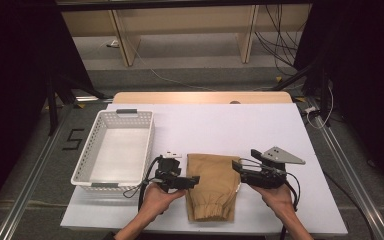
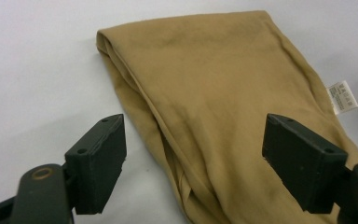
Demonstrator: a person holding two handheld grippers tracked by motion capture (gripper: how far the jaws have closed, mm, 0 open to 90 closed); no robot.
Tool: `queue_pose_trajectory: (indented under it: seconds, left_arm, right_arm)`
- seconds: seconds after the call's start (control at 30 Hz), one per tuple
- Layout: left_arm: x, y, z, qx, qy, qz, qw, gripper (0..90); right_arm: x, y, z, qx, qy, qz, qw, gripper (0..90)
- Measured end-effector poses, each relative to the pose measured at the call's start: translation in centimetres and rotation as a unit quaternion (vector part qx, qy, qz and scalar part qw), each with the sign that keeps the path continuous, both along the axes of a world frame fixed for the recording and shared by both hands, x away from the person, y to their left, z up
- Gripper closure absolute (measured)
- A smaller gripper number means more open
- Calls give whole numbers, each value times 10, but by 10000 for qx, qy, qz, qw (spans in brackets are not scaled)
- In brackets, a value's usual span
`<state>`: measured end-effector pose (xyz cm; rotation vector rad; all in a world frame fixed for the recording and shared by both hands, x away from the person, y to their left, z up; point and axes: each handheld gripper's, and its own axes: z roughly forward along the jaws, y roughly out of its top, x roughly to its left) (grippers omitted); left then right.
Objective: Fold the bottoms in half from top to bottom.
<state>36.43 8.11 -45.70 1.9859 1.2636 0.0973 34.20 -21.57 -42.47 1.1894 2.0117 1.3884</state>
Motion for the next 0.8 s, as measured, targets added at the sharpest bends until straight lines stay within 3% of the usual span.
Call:
queue_pose_trajectory:
  seconds: [0.17, 0.33, 0.8]
  left_arm:
    - [-2, 1, -3, 72, 64, 59, 9999, 211]
    - [-5, 1, -6, -28, 236, 40, 9997, 200]
    - [-11, 0, -10, -17, 384, 79, 9992, 186]
  right_arm:
    - [-5, 0, -1, -18, -12, 18, 10000, 207]
    - [-9, -3, -3, 3, 12, 12, 10000, 207]
    - [-27, -5, -5, 62, -76, 73, 9999, 203]
